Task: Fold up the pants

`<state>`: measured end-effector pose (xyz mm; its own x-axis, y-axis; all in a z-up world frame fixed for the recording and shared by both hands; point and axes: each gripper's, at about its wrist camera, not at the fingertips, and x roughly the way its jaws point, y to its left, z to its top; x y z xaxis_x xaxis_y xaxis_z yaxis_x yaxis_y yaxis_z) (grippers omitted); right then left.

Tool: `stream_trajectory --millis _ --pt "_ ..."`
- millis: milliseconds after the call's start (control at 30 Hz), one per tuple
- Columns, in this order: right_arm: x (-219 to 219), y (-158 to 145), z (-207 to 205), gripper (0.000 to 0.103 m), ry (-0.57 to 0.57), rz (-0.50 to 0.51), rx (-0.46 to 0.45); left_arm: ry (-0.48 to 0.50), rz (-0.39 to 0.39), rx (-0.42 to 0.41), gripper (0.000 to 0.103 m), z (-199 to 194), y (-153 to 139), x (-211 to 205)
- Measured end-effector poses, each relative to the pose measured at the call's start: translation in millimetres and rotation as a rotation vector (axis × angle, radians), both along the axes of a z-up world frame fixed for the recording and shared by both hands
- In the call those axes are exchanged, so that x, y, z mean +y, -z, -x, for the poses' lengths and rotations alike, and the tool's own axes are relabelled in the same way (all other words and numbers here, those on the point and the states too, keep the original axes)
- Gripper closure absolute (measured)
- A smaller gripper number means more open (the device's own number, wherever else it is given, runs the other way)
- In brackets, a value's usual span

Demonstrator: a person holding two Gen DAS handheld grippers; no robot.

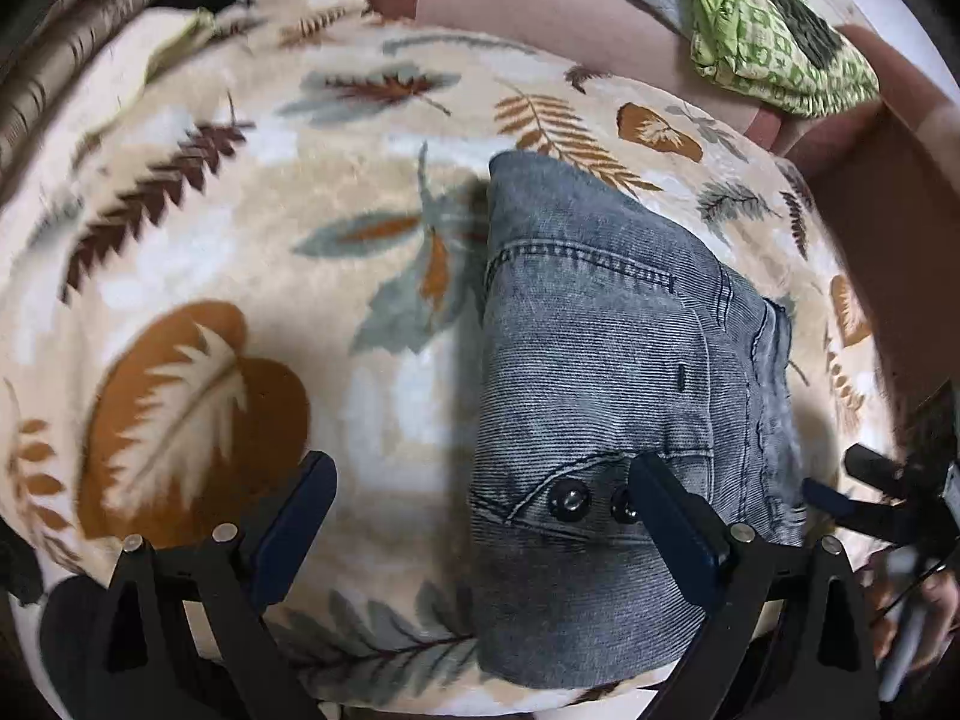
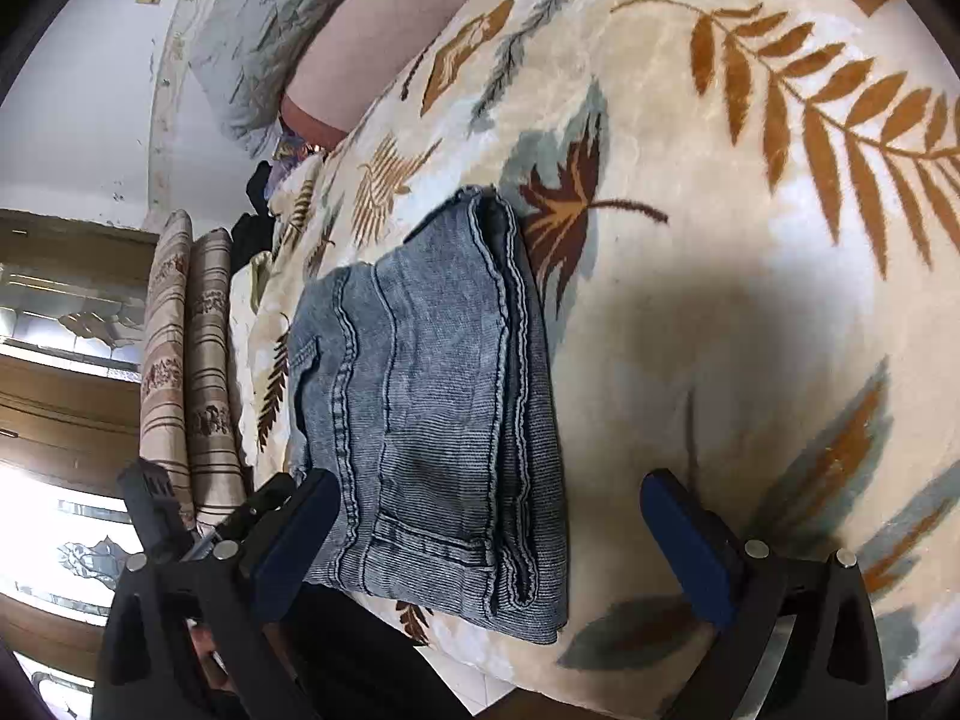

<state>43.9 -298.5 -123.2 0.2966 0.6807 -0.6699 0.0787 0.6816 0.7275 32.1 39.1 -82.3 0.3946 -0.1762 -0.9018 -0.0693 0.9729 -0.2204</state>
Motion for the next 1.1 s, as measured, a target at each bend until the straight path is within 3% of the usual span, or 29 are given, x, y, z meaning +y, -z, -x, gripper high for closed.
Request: stream_trajectory --millis 267,500,667,867,967,1033,1067,1100 --pt "19.9 -2.6 -18.2 0.001 -0.025 -0.019 0.014 0.006 0.100 0.002 0.004 -17.4 3.7 -3.0" --pt "38.6 3.7 -17.5 0.001 -0.038 -0.050 0.035 -0.015 0.130 0.038 0.004 -25.9 23.3 -7.2" --pt "33.0 15.3 -20.0 0.000 0.020 -0.090 0.076 -0.002 0.110 0.027 0.004 -27.4 24.4 -9.9" --pt "38.1 14.9 -22.2 0.000 -0.008 -0.073 0.067 0.014 0.065 0.016 0.004 -26.4 24.4 -14.3" --pt "38.0 14.9 -22.4 0.001 0.002 -0.068 0.084 0.035 0.029 0.004 0.010 -25.4 23.1 -18.5" --pt "43.9 10.0 -22.3 0.022 -0.005 0.006 0.084 0.056 0.038 -0.003 0.029 -24.1 21.0 -22.4" --pt "51.6 3.7 -20.6 0.030 -0.026 0.084 0.066 0.077 0.048 -0.007 0.045 -23.4 19.2 -26.3" --pt "55.2 1.3 -19.3 0.053 -0.038 0.109 0.058 0.085 0.025 -0.013 0.048 -22.6 16.6 -30.2"
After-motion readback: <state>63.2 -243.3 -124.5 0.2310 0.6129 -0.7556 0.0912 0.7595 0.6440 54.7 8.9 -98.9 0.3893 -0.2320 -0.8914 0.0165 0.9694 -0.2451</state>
